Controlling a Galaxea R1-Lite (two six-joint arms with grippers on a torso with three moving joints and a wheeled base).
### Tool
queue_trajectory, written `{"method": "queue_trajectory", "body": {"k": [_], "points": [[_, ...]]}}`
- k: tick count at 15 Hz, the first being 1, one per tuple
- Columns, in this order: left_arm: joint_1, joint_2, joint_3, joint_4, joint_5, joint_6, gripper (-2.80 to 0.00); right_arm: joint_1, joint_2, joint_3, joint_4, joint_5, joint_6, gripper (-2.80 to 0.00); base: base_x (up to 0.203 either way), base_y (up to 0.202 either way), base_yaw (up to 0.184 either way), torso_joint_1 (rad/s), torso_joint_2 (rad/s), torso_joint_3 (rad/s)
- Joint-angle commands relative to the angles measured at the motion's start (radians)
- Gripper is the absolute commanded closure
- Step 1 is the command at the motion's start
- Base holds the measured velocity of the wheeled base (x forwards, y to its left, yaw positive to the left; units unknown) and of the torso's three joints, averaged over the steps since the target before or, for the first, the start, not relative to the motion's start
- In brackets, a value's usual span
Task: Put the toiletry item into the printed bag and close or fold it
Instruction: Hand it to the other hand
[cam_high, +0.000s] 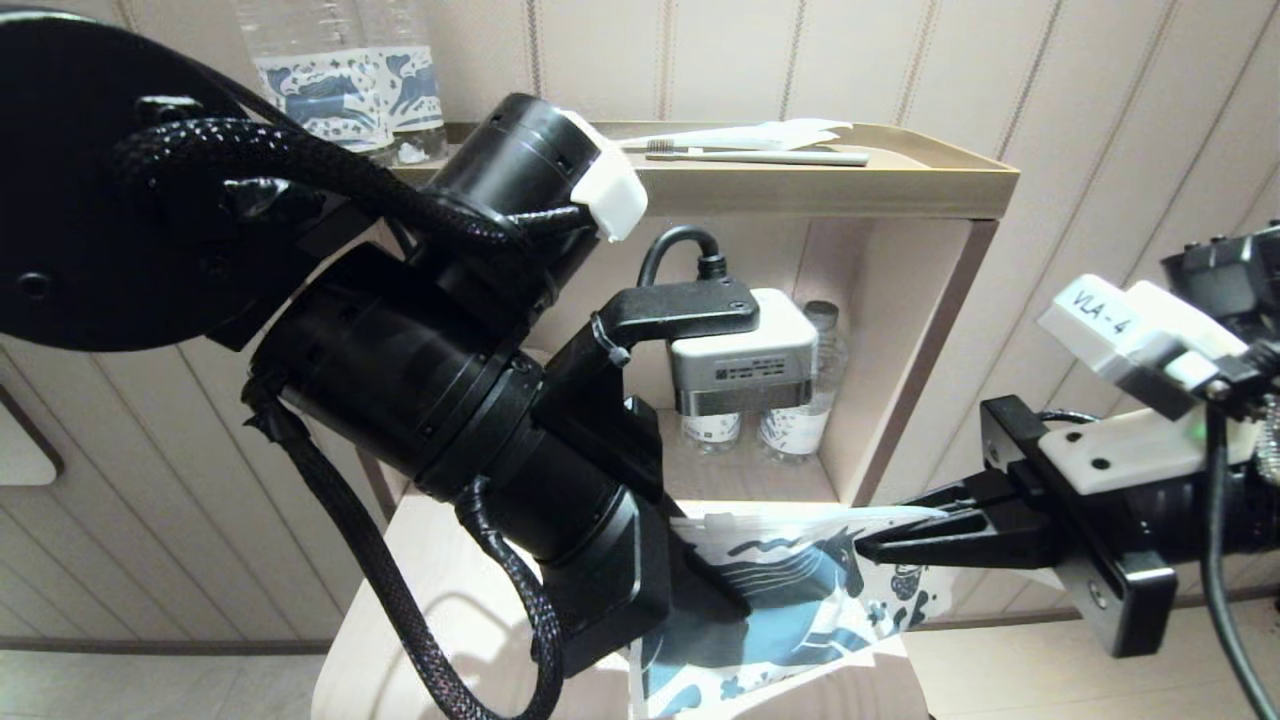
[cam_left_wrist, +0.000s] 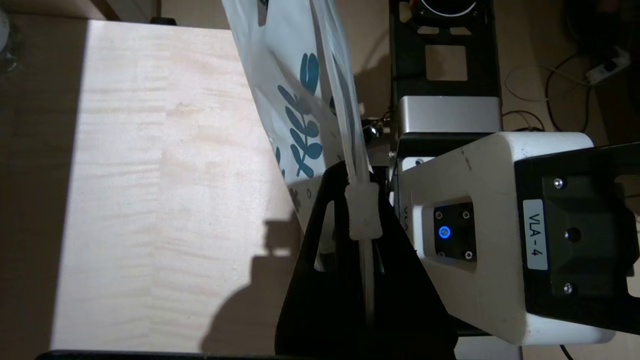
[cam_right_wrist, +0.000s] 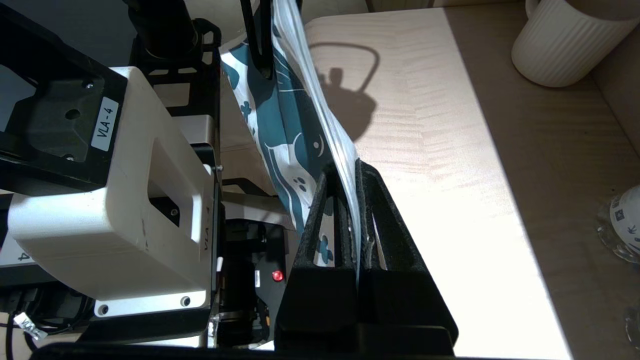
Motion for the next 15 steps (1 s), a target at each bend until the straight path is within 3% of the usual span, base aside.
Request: {"method": "queue_trajectory", "body": {"k": [1,3,9,15], "points": [[0.01,-0.008,0.036,-0.019,-0.004,0.004,-2.8,-0.003,0.005,-0.001,0.001,0.005,-0.004,0.0,0.0,0.0,0.0,0.0,0.0,0.0],[0.022,-0.011,0.068,-0.095,-0.008,0.002,-2.8,-0.004,0.007,-0.001,-0.008,0.005,-0.004,0.0,0.0,0.0,0.0,0.0,0.0,0.0],[0.088,-0.035,0.124,-0.134,-0.074,-0.034,-2.8,-0.02,0.02,-0.007,-0.01,0.005,-0.004,0.0,0.0,0.0,0.0,0.0,0.0,0.0],[0.146,-0.105,0.228,-0.275,-0.114,-0.071,-2.8,-0.024,0.018,-0.009,-0.01,0.005,-0.004,0.0,0.0,0.0,0.0,0.0,0.0,0.0]]}}
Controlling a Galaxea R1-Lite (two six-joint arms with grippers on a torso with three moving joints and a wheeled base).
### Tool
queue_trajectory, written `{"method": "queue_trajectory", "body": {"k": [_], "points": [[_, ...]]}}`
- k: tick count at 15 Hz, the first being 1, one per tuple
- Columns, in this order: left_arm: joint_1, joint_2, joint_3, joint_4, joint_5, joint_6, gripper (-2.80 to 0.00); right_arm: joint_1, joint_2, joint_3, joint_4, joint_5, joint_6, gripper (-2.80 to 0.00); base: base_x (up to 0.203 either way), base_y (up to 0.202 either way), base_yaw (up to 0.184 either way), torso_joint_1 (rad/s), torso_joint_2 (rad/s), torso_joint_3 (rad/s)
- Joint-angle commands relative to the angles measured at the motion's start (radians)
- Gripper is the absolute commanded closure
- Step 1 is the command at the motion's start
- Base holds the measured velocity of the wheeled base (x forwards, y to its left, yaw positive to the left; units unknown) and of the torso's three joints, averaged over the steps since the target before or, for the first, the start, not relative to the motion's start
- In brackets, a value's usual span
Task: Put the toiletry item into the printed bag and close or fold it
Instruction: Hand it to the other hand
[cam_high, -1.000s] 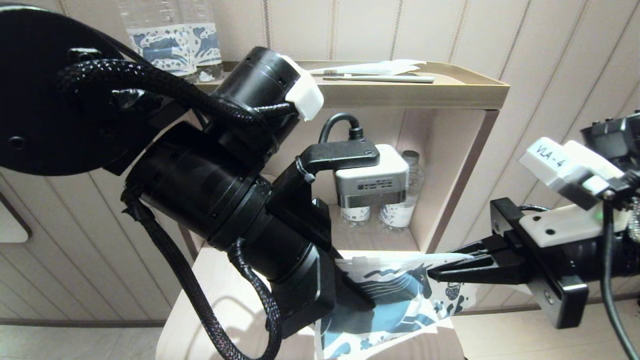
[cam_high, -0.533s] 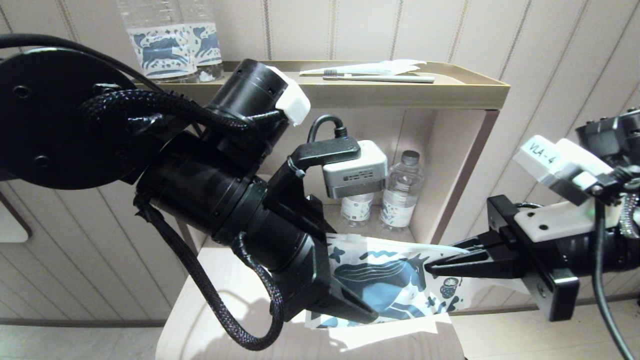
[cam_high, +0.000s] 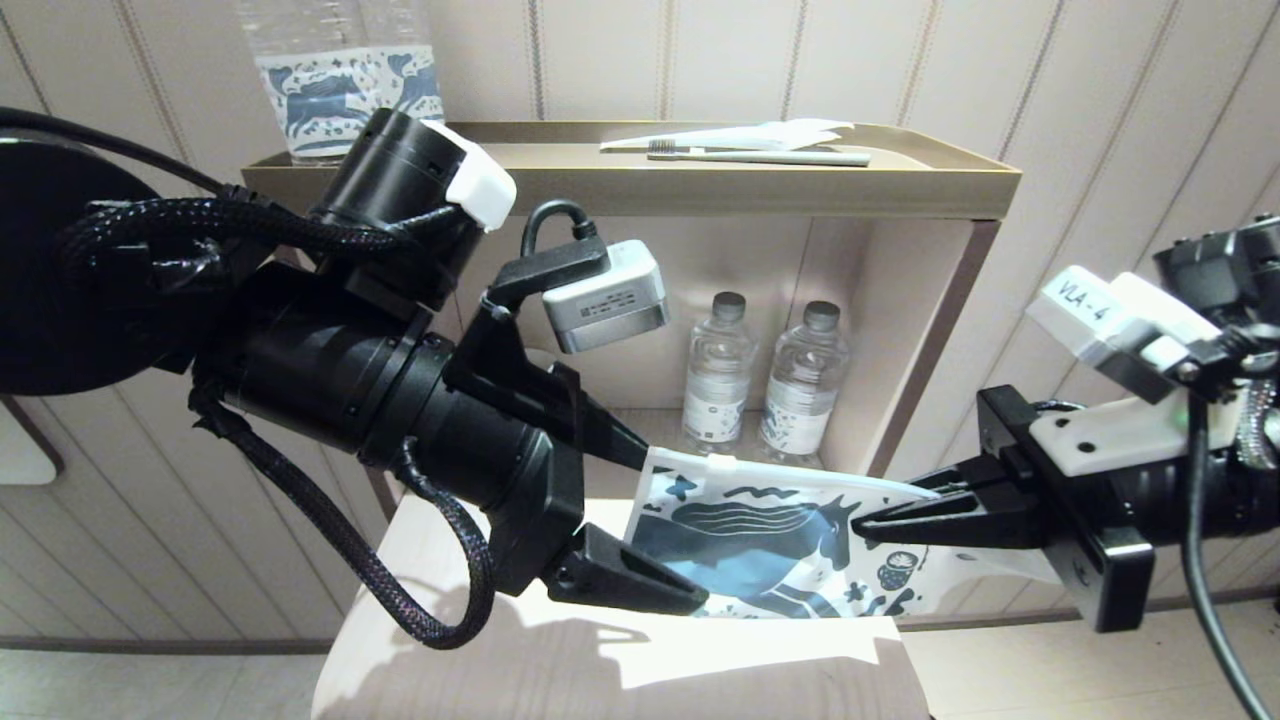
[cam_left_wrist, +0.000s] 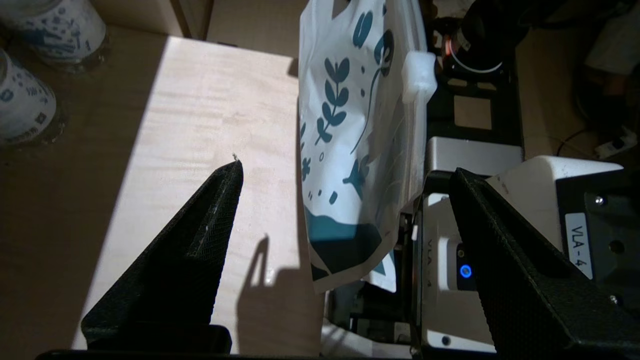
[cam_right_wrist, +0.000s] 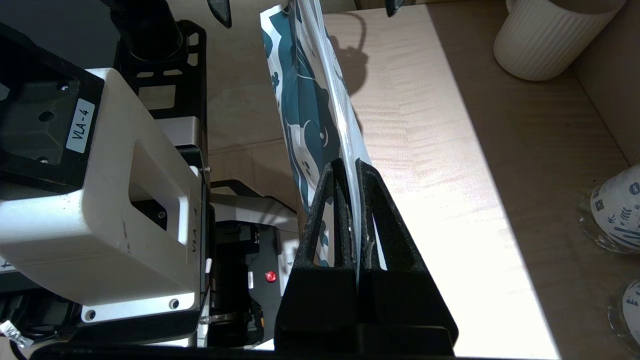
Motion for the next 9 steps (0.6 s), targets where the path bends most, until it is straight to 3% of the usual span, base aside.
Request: {"method": "queue_trajectory", "body": {"k": [1,6,9], "points": [[0.003,-0.005,0.015,-0.031,-0.024,-0.007,-2.8,0.001,-0.001,0.0,0.001,0.005,-0.002,0.0,0.0,0.0,0.0,0.0,0.0,0.0],[-0.002,0.017,0.03,-0.097,-0.037,-0.072,-2.8,0.001,-0.007,0.0,0.0,0.005,-0.003,0.0,0.0,0.0,0.0,0.0,0.0,0.0],[-0.012,0.023,0.032,-0.113,-0.037,-0.075,-2.8,-0.001,-0.011,0.0,-0.003,0.005,-0.003,0.0,0.0,0.0,0.0,0.0,0.0,0.0]]}}
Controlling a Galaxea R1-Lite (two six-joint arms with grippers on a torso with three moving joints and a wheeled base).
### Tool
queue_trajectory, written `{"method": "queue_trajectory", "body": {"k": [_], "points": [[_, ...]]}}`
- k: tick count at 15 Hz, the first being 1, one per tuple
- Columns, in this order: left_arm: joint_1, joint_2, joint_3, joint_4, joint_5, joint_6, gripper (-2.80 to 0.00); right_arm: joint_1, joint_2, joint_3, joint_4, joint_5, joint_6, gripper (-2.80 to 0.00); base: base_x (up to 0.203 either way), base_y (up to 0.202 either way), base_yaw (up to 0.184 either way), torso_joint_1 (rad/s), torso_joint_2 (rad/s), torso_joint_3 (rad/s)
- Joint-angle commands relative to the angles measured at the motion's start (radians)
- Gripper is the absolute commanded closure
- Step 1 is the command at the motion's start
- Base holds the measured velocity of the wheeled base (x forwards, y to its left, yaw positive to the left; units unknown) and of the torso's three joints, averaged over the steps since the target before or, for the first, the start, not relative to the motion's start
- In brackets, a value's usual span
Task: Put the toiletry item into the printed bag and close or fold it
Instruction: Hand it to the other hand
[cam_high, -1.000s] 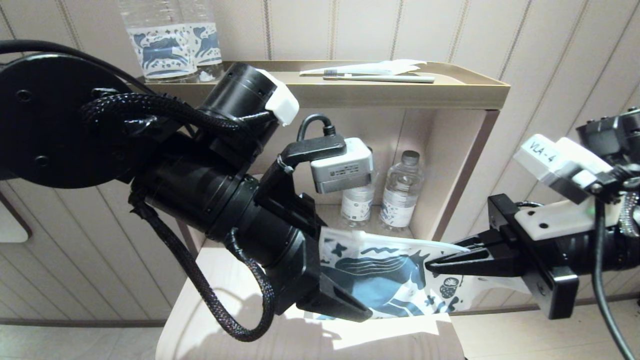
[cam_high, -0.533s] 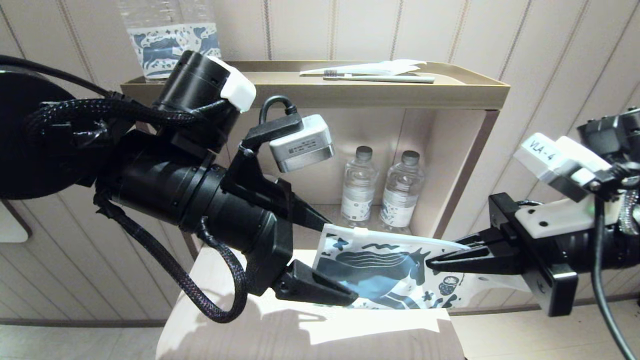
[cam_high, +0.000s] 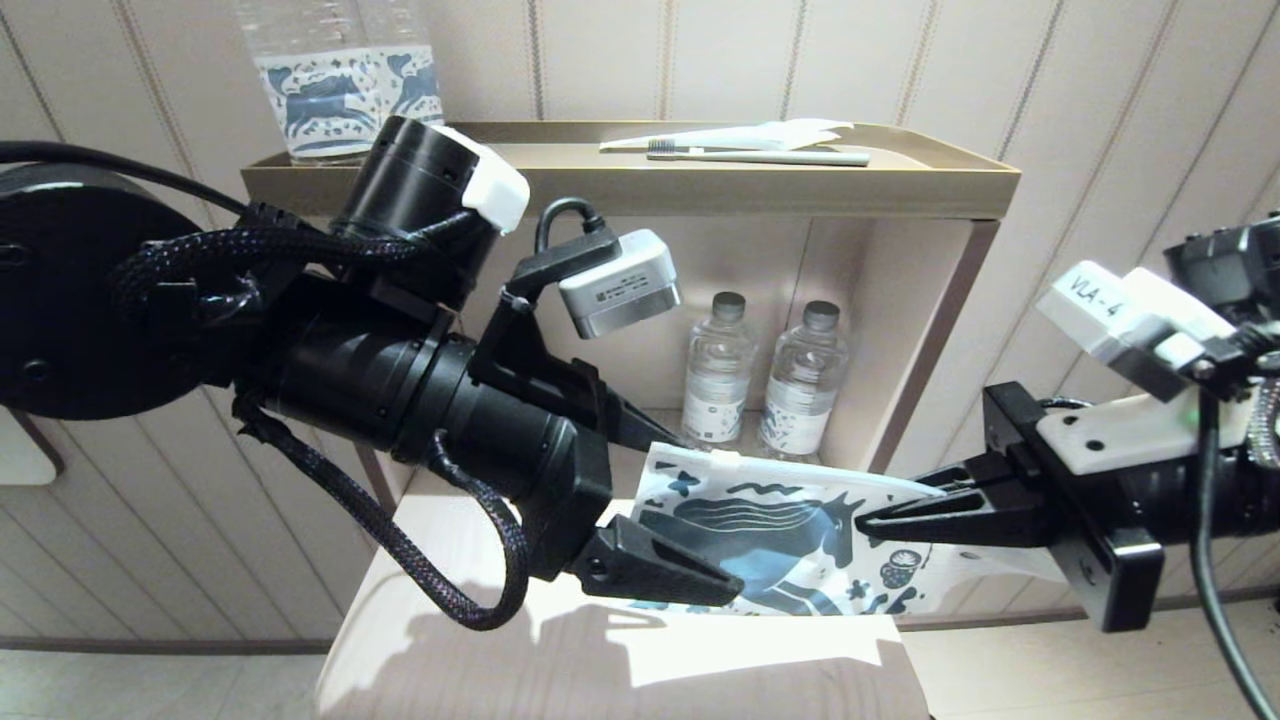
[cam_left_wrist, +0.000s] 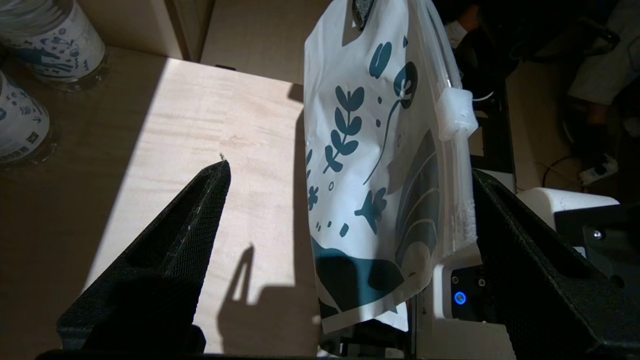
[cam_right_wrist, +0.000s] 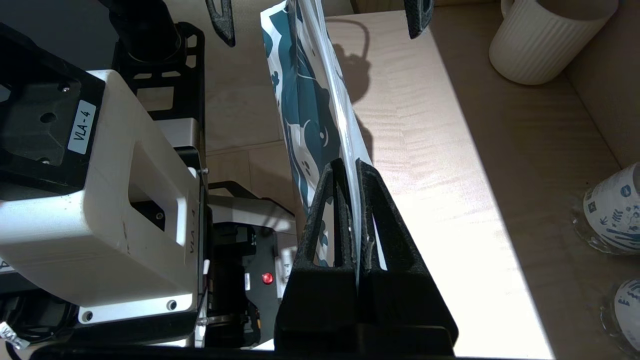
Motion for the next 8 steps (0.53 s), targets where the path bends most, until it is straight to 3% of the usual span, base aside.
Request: {"method": "queue_trajectory", "body": {"k": [1,8], "points": [[-0.009,0.008,-0.004,0.002,-0.003,0.003,-2.8,0.001,-0.006,0.0,0.001,0.005,-0.004,0.0,0.0,0.0,0.0,0.0,0.0,0.0],[-0.009,0.011,-0.001,-0.004,-0.003,0.004,-2.8,0.001,-0.004,0.001,0.001,0.005,-0.004,0.0,0.0,0.0,0.0,0.0,0.0,0.0]]}}
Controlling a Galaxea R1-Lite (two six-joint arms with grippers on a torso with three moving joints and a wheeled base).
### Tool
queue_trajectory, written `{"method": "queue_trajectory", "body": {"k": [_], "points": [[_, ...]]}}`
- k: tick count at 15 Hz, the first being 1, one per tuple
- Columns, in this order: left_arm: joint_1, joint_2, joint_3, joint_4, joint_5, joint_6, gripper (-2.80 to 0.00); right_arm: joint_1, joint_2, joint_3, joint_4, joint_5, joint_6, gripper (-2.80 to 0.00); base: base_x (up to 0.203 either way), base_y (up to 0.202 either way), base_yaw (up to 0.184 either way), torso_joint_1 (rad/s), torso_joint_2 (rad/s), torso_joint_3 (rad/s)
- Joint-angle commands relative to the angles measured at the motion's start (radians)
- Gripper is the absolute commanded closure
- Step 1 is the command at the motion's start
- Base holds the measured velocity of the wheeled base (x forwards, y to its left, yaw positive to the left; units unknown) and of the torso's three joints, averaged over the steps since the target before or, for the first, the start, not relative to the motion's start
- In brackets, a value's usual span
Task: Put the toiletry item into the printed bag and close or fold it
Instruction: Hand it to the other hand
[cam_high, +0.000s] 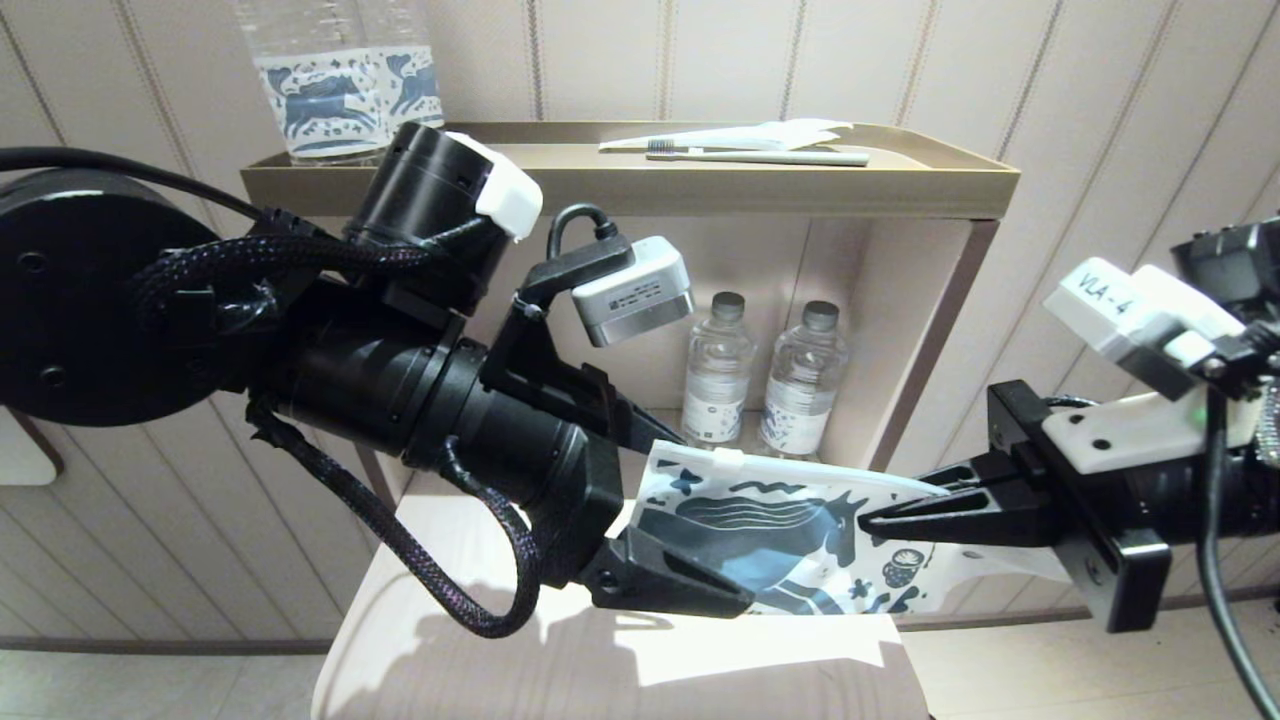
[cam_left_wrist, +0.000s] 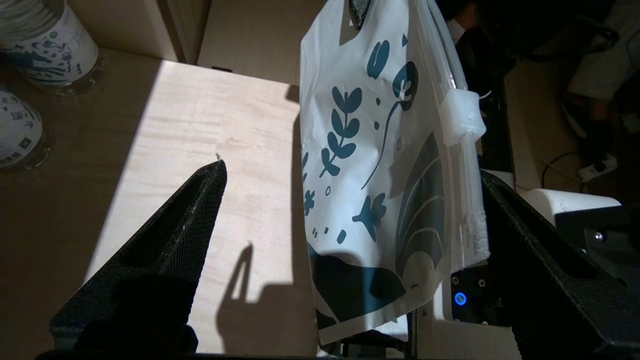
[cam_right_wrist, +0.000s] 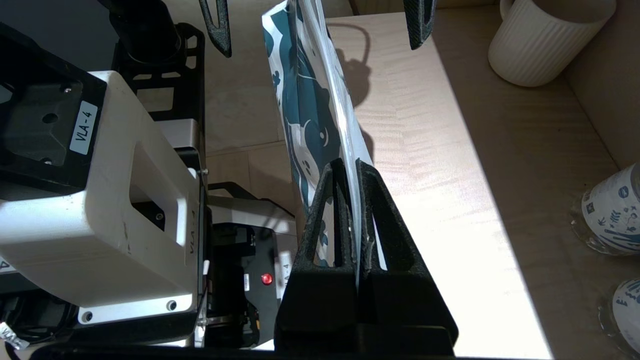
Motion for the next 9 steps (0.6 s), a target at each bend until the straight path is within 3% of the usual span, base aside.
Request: {"method": "queue_trajectory", "body": {"k": [1,9], "points": [[0.0,0.0,0.002,0.0,-0.004,0.002,-2.8,0.001,0.001,0.001,0.002,0.005,-0.004,0.0,0.0,0.0,0.0,0.0,0.0,0.0],[0.0,0.003,-0.019,-0.001,-0.002,0.0,-2.8,0.001,-0.001,0.001,0.001,0.005,-0.004,0.0,0.0,0.0,0.0,0.0,0.0,0.0]]}}
